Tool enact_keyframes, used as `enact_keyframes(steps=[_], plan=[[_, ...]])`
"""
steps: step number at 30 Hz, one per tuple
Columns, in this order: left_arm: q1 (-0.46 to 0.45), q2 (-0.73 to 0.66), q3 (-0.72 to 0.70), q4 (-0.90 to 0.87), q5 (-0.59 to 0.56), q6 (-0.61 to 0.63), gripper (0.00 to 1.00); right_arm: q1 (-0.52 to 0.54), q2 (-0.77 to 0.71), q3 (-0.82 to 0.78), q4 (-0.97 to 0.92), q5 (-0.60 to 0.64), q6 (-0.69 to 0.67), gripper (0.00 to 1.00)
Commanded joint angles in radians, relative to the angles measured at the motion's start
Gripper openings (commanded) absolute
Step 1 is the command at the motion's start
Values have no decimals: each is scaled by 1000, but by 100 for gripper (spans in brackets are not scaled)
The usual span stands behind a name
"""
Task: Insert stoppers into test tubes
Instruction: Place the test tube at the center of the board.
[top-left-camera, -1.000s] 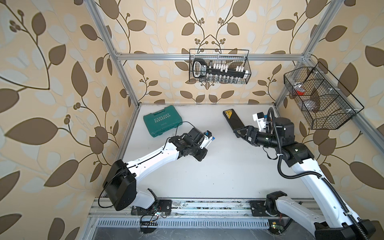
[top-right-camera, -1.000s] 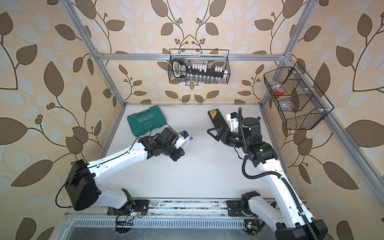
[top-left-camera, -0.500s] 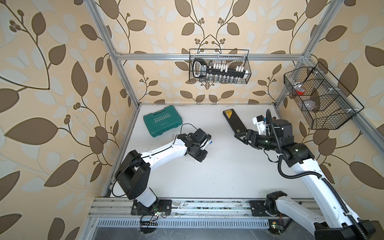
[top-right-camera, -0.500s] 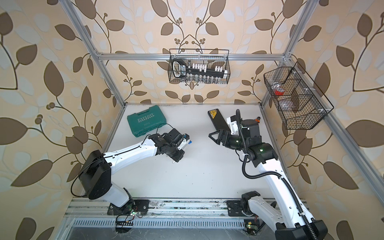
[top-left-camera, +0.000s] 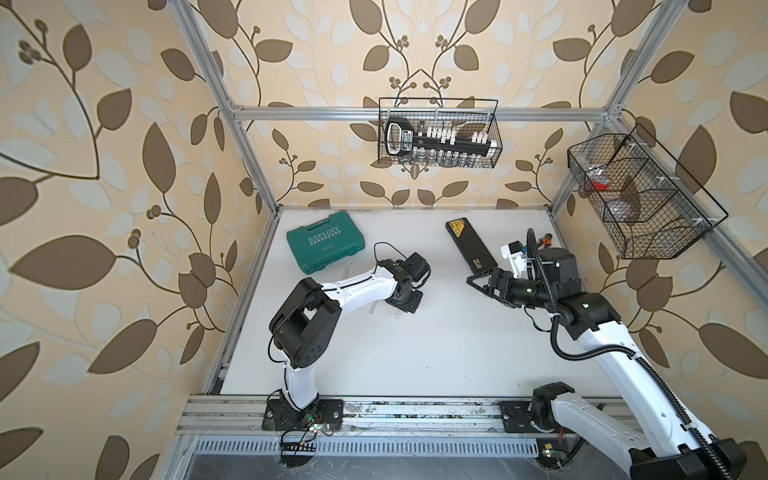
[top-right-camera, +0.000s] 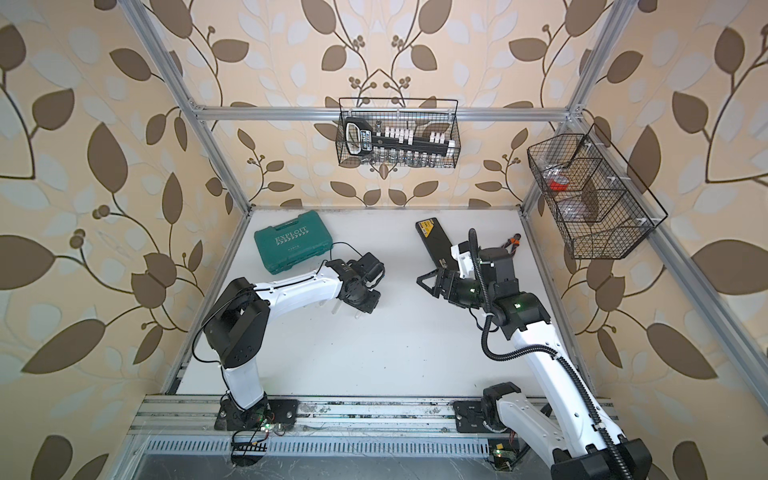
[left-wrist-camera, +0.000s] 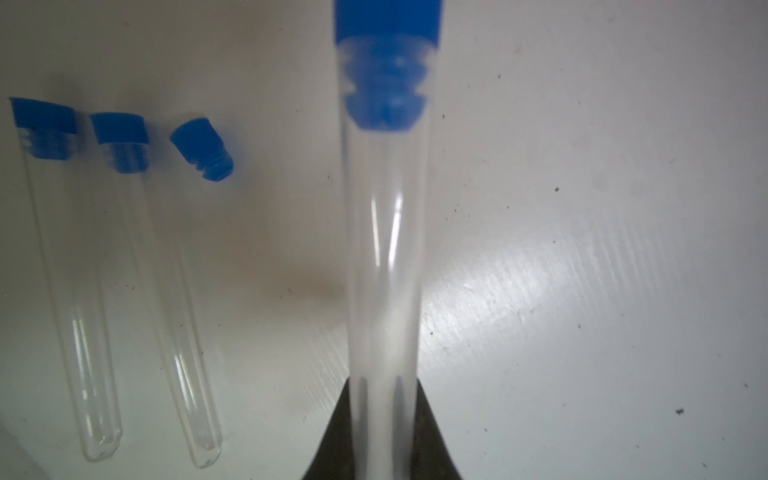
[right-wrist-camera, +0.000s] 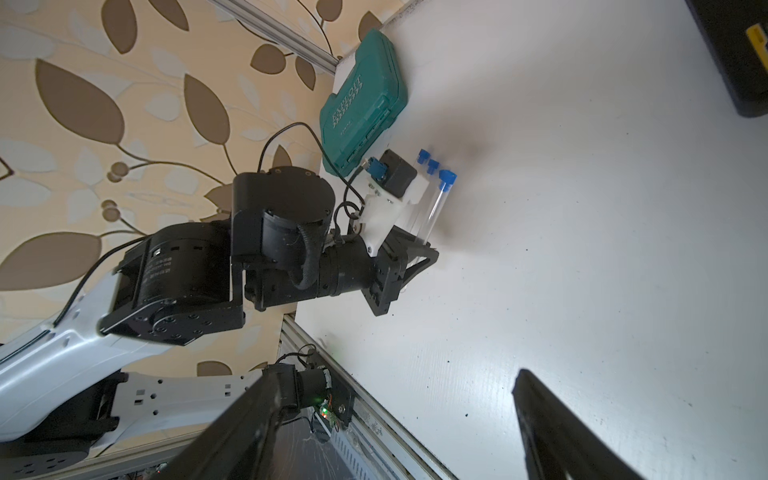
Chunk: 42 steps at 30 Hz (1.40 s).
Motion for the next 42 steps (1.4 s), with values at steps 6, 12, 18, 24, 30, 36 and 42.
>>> enact_keyframes(steps=[6,12,18,24,30,36,42], plan=[[-3,136,148,-86,-15,-80,9,-3,-32,-27,24,-30,24,85],[-3,176,175,-114,-70,-98,13,-4,-35,-39,26,-33,28,84],[-9,223,197,-135,-100,-96,19,-4,-29,-40,26,-31,27,84],[-10,241,197,-126,-109,-118,27,-4,-25,-41,22,-29,27,82],[-10,244,188,-118,-117,-130,28,-3,-22,-38,15,-36,20,81],[-11,233,189,-107,-126,-139,31,-4,-21,-38,14,-45,19,81],[-24,153,168,-60,-159,-149,43,-3,-20,-35,11,-51,16,81]])
